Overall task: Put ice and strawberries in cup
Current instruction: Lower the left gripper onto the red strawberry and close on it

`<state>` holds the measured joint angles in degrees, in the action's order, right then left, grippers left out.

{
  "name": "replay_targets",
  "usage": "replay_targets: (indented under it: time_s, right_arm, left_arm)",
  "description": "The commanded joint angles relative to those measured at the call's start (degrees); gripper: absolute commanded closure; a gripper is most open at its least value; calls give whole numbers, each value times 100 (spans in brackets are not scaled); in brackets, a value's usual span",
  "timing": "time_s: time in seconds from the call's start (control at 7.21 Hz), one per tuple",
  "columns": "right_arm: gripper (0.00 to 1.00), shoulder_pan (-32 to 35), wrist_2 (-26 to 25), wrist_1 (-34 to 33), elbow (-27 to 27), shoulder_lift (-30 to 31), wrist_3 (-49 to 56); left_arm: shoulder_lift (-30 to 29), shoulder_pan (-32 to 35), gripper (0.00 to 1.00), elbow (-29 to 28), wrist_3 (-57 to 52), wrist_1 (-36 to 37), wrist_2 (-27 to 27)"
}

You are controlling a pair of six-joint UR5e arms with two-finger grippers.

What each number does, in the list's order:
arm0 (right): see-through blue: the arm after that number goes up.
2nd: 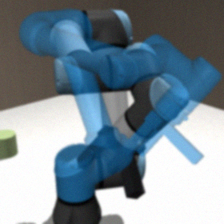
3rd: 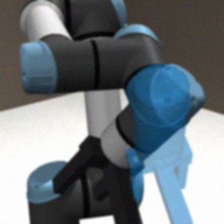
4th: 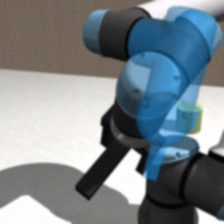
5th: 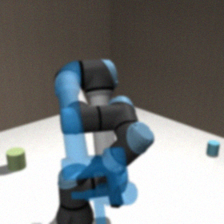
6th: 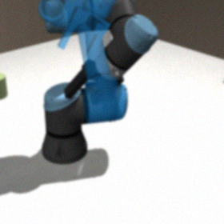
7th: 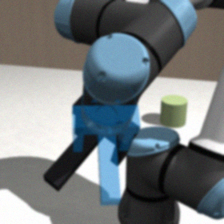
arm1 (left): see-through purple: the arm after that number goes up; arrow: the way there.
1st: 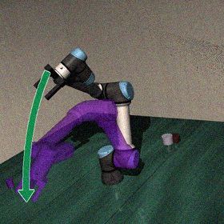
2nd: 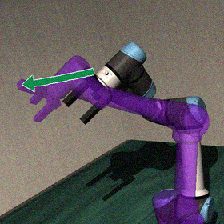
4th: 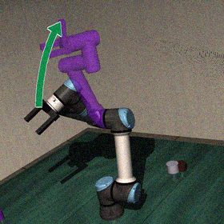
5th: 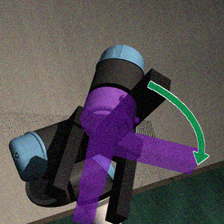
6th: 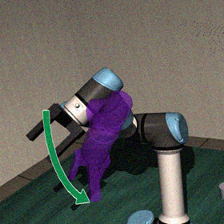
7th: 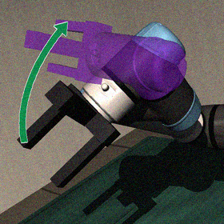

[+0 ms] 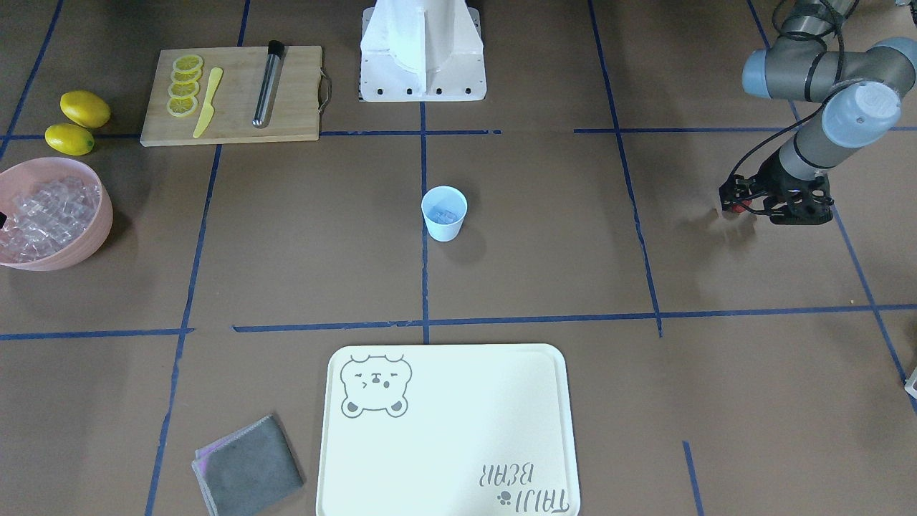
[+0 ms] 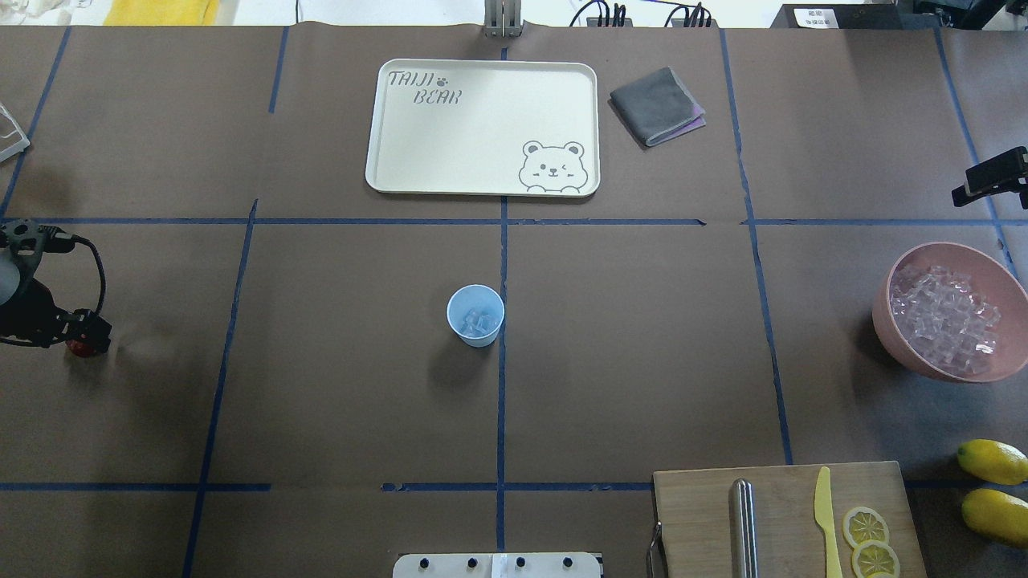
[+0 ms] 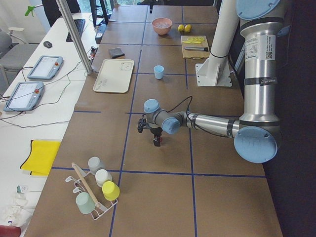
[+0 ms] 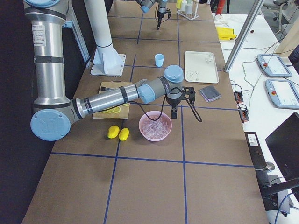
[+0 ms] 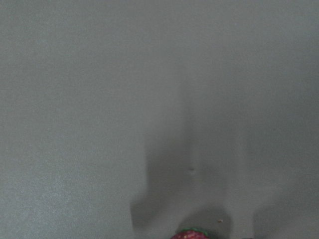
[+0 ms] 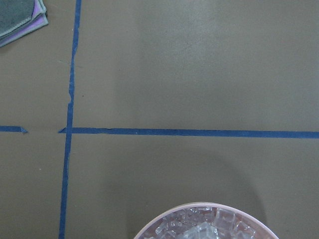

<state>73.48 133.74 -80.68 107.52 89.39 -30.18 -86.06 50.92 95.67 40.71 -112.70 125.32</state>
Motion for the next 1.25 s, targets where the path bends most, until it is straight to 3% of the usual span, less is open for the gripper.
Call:
replay_targets:
  time_s: [0.0, 0.28, 0.55, 0.83, 1.11]
  right_arm:
    - [1, 0, 3, 0, 14, -1, 3]
    - [1, 0, 3, 0, 49, 26, -6]
    - [1, 26, 3, -9, 224, 139, 3]
    - [0, 44, -5, 0, 269, 236, 3]
    - [0, 44, -5, 9, 260, 254, 3]
  left_arm:
    - [-7, -3, 96, 30, -20, -7, 10]
    - [-16, -3, 100, 214, 24, -7, 36]
    - [-251, 6, 100, 810, 451, 72, 586]
    - [-1494, -133, 100, 910, 2091, 81, 608]
    - [-2620, -1019, 100, 788, 3289, 116, 538]
